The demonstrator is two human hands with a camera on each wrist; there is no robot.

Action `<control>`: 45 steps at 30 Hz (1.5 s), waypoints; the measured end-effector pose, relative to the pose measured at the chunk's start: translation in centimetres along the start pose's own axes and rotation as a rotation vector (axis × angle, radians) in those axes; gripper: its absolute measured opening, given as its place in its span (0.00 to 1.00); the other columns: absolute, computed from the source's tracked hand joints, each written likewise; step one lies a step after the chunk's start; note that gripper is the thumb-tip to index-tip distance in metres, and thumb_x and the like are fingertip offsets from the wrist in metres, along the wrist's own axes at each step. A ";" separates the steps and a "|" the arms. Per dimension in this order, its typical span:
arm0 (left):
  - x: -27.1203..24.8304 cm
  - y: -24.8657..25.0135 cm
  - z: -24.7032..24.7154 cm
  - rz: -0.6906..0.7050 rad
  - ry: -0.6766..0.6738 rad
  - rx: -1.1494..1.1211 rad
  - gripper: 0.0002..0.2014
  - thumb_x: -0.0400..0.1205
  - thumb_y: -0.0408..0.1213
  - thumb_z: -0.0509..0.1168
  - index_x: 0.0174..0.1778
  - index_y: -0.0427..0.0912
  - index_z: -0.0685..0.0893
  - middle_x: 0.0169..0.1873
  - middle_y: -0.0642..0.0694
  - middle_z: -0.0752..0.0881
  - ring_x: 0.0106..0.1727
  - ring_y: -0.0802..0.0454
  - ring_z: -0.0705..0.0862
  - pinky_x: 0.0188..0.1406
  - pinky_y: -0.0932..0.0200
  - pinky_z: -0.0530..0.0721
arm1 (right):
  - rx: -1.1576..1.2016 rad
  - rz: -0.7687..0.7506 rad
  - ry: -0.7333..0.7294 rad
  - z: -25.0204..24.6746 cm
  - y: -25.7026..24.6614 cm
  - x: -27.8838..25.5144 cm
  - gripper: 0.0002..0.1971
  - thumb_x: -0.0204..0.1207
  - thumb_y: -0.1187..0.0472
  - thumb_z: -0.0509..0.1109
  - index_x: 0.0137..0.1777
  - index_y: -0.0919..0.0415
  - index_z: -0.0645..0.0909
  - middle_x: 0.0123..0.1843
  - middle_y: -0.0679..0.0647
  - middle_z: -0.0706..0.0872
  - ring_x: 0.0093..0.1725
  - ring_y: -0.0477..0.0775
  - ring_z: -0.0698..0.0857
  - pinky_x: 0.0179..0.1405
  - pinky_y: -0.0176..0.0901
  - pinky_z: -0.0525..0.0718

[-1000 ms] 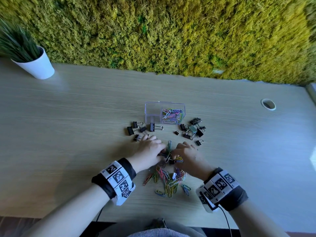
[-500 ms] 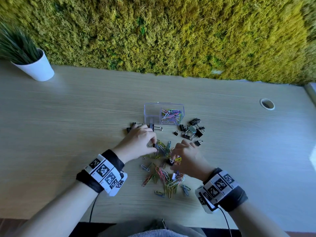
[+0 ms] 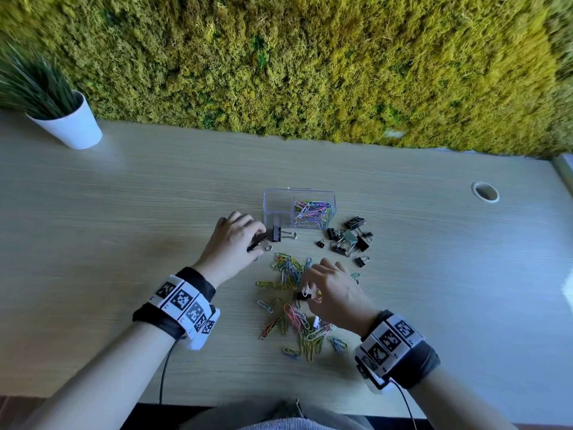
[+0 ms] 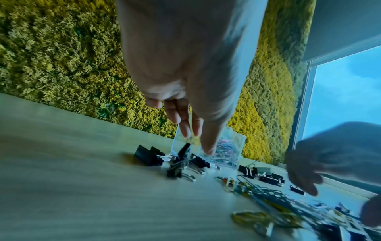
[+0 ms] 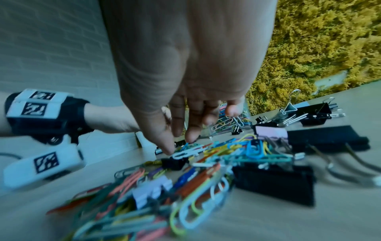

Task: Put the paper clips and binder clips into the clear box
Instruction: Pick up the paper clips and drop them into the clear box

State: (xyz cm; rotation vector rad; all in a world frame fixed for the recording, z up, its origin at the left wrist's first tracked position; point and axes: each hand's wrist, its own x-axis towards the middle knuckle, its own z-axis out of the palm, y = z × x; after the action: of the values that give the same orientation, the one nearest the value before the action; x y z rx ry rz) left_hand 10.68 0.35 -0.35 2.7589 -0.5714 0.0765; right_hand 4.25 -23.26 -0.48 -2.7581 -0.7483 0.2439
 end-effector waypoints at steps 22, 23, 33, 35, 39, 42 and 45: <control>-1.0 2.2 1.8 -0.009 -0.022 -0.194 0.15 0.72 0.40 0.75 0.55 0.44 0.87 0.46 0.52 0.87 0.47 0.56 0.74 0.56 0.54 0.75 | 0.096 0.299 -0.008 0.1 0.1 4.1 0.34 0.64 0.35 0.71 0.61 0.60 0.77 0.55 0.56 0.76 0.53 0.54 0.75 0.51 0.49 0.83; -0.9 1.9 1.6 -0.021 -0.009 -0.195 0.15 0.72 0.41 0.75 0.54 0.45 0.86 0.45 0.53 0.86 0.47 0.56 0.75 0.54 0.52 0.75 | 0.049 0.298 -0.055 0.3 -0.3 4.2 0.37 0.62 0.32 0.70 0.62 0.60 0.76 0.56 0.57 0.75 0.56 0.55 0.73 0.54 0.50 0.82; -0.6 1.4 1.0 -0.031 0.047 -0.201 0.12 0.71 0.39 0.76 0.50 0.46 0.87 0.41 0.54 0.87 0.47 0.52 0.78 0.49 0.51 0.74 | 0.131 0.208 -0.037 0.3 -1.6 4.6 0.16 0.71 0.78 0.62 0.54 0.66 0.82 0.51 0.60 0.82 0.46 0.56 0.82 0.45 0.46 0.87; -0.5 1.3 0.9 -0.040 0.057 -0.208 0.11 0.72 0.39 0.75 0.49 0.46 0.87 0.40 0.55 0.86 0.47 0.52 0.78 0.49 0.51 0.74 | 0.158 0.213 -0.021 0.5 -1.0 4.4 0.17 0.70 0.80 0.58 0.50 0.65 0.83 0.47 0.59 0.86 0.43 0.57 0.85 0.40 0.47 0.88; 0.2 0.7 0.5 -0.075 0.114 -0.209 0.10 0.71 0.38 0.75 0.47 0.47 0.87 0.37 0.56 0.85 0.46 0.50 0.78 0.47 0.50 0.74 | 0.287 0.278 0.015 -0.2 0.5 4.1 0.13 0.67 0.74 0.68 0.47 0.62 0.88 0.44 0.59 0.91 0.43 0.55 0.88 0.47 0.48 0.87; 0.9 0.4 -0.3 -0.077 0.172 -0.186 0.10 0.71 0.38 0.75 0.47 0.46 0.86 0.39 0.54 0.85 0.46 0.49 0.78 0.47 0.51 0.73 | 0.409 0.304 0.056 -1.6 1.4 3.8 0.07 0.65 0.71 0.75 0.42 0.62 0.90 0.40 0.56 0.91 0.36 0.46 0.86 0.39 0.31 0.82; 1.8 0.1 -1.0 -0.091 0.224 -0.152 0.16 0.71 0.39 0.75 0.54 0.45 0.85 0.44 0.51 0.84 0.49 0.47 0.78 0.49 0.49 0.74 | 0.482 0.335 0.111 -3.2 2.3 3.8 0.07 0.62 0.70 0.79 0.39 0.60 0.90 0.36 0.54 0.91 0.31 0.41 0.82 0.31 0.20 0.75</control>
State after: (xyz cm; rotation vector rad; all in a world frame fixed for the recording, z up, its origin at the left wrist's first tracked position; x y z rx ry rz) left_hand 12.34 -0.09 0.88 2.5789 -0.3760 0.3041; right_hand 9.34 -23.89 1.47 -2.3896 -0.1614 0.2895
